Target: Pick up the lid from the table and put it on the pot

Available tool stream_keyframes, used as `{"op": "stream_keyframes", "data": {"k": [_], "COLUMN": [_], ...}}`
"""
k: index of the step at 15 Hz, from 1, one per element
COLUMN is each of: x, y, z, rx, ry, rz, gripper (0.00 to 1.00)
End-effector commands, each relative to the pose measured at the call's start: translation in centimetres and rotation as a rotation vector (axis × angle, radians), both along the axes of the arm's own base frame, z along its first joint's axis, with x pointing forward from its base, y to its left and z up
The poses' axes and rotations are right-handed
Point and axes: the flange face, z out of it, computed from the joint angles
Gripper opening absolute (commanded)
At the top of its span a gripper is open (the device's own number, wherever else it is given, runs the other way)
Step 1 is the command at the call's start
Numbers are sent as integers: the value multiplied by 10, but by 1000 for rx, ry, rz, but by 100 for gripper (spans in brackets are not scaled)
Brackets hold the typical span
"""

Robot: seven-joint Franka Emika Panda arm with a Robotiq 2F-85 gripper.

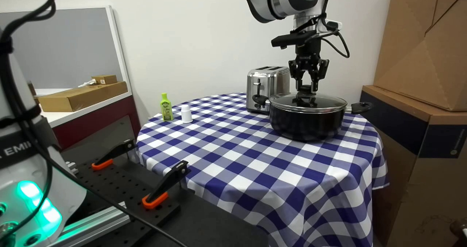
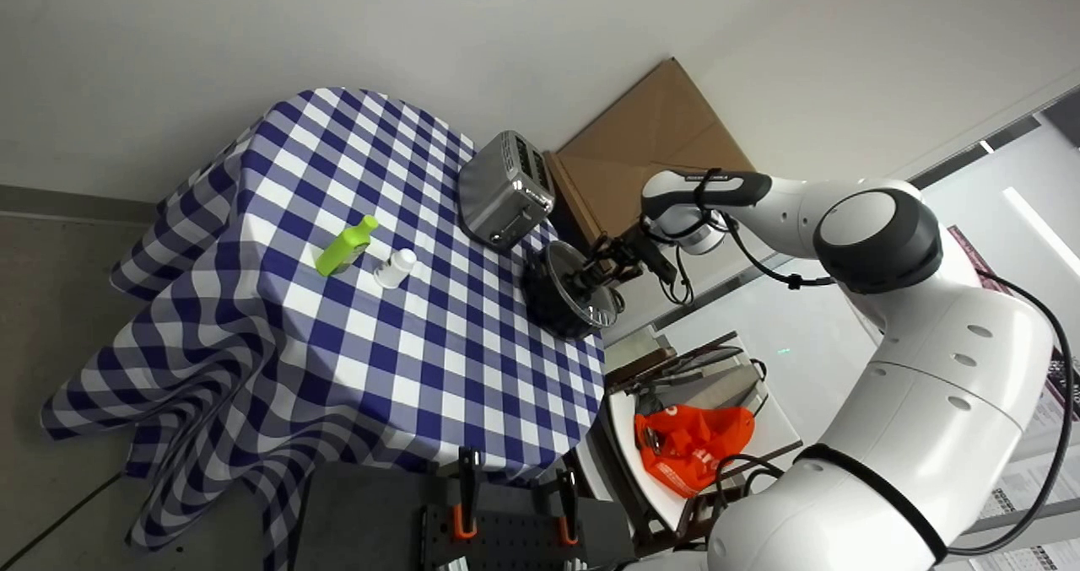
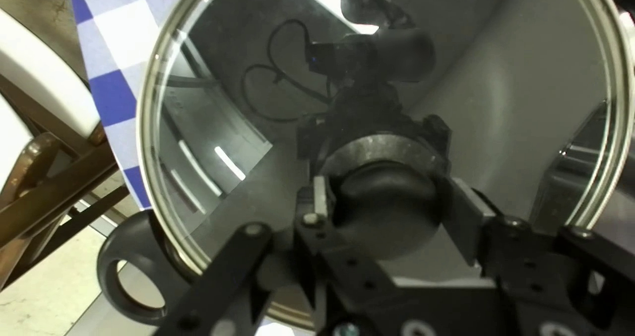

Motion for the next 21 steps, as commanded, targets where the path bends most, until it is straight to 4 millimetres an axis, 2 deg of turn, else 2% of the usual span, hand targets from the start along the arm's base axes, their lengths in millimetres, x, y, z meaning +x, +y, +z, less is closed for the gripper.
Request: {"op": "stream_keyframes", "data": {"k": [1,2,21], "x": [-5,-5,-1], "y": [1,0,9], "z": [4,5,9], "rx": [-15,-16,-13], "ry": [-1,-1,-64], "rz": [26,25,40], "gripper": [29,25,25]}}
